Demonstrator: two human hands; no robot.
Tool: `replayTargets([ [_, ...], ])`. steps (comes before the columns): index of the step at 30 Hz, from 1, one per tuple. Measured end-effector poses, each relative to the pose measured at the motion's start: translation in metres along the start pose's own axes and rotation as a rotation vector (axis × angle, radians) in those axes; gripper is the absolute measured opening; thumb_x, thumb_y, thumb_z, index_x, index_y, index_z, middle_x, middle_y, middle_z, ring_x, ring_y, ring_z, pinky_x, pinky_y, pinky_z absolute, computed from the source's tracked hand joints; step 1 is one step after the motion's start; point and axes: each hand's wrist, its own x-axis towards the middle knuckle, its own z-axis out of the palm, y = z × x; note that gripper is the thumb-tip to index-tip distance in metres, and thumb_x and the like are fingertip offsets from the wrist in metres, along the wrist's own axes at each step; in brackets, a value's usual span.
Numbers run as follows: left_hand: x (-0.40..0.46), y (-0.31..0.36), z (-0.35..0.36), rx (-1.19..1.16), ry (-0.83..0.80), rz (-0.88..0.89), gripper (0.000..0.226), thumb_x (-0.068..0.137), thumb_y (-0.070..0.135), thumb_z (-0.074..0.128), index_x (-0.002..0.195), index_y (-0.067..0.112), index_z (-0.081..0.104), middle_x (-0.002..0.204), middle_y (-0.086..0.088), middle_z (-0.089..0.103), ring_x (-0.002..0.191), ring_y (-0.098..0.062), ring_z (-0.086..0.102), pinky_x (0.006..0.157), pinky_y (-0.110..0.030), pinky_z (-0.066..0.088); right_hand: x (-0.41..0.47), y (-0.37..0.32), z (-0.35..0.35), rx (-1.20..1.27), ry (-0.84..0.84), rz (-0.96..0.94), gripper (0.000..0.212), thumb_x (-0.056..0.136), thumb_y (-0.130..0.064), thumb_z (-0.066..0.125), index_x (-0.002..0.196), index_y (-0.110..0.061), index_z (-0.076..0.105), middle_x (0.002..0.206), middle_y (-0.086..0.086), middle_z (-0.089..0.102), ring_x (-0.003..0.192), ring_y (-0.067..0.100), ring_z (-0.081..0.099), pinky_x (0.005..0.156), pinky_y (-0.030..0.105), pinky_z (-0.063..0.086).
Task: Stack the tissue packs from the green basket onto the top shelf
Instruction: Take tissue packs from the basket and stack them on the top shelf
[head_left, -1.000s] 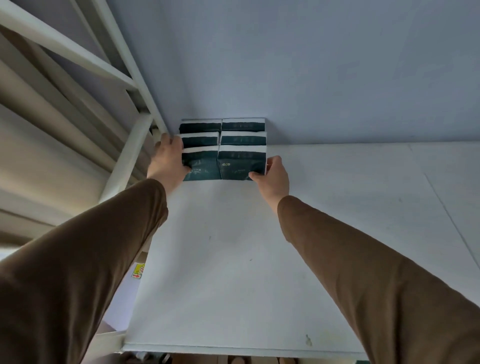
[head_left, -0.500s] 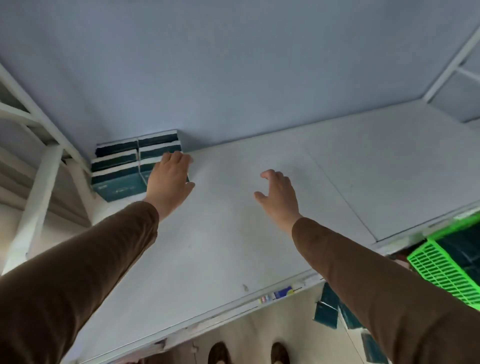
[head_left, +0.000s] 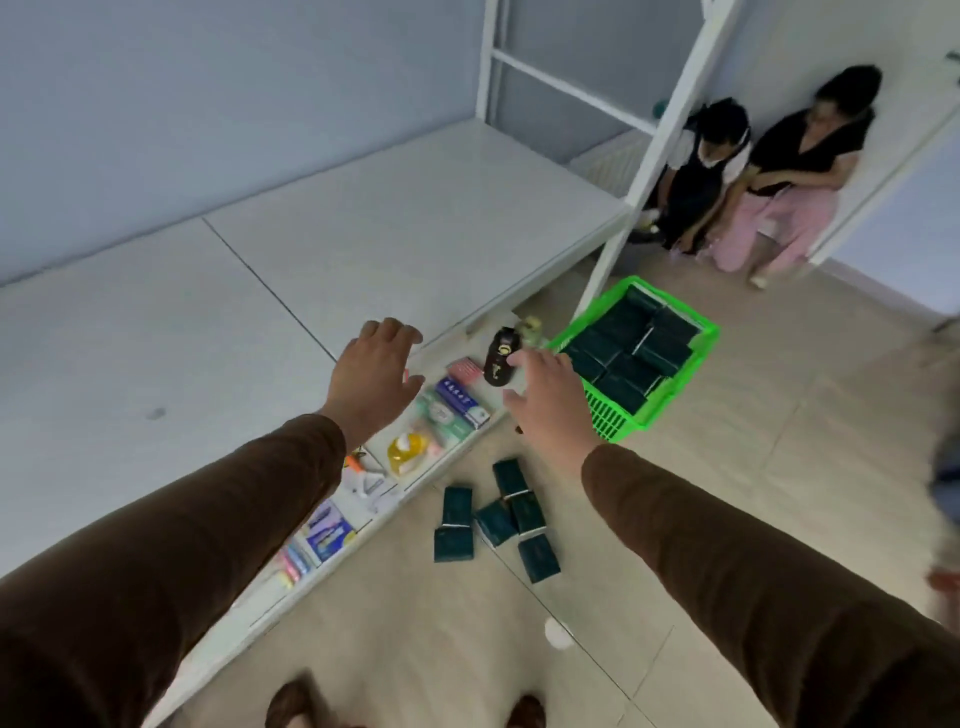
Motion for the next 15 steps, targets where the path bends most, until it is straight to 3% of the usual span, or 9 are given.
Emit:
replayTargets([
  [6, 0.051, 0.117, 0.083, -0.093, -0.121, 0.004, 0.050, 0.084, 0.030, 0.068, 0.130, 0.021, 0.052, 0.127, 0.000, 0.053, 0.113, -0.022, 0.046, 0.093, -0.039, 0.046, 0.007, 0.144, -0.018, -0.011, -0.074, 0.123, 0.034, 0.092, -0.028, 0.061, 0.124, -0.018, 0.054, 0.120, 0.004, 0.057, 0.113, 0.025, 0.048, 0.093, 0.042, 0.045],
  [15, 0.174, 0.200, 0.192, -0.220, -0.274, -0.011, 0.053, 0.086, 0.030, 0.069, 0.133, 0.015, 0.049, 0.127, -0.005, 0.054, 0.117, -0.025, 0.050, 0.096, -0.039, 0.045, 0.072, 0.303, -0.003, 0.209, -0.157, 0.423, 0.042, 0.090, -0.023, 0.067, 0.129, -0.013, 0.055, 0.126, 0.007, 0.058, 0.118, 0.025, 0.050, 0.098, 0.037, 0.044],
])
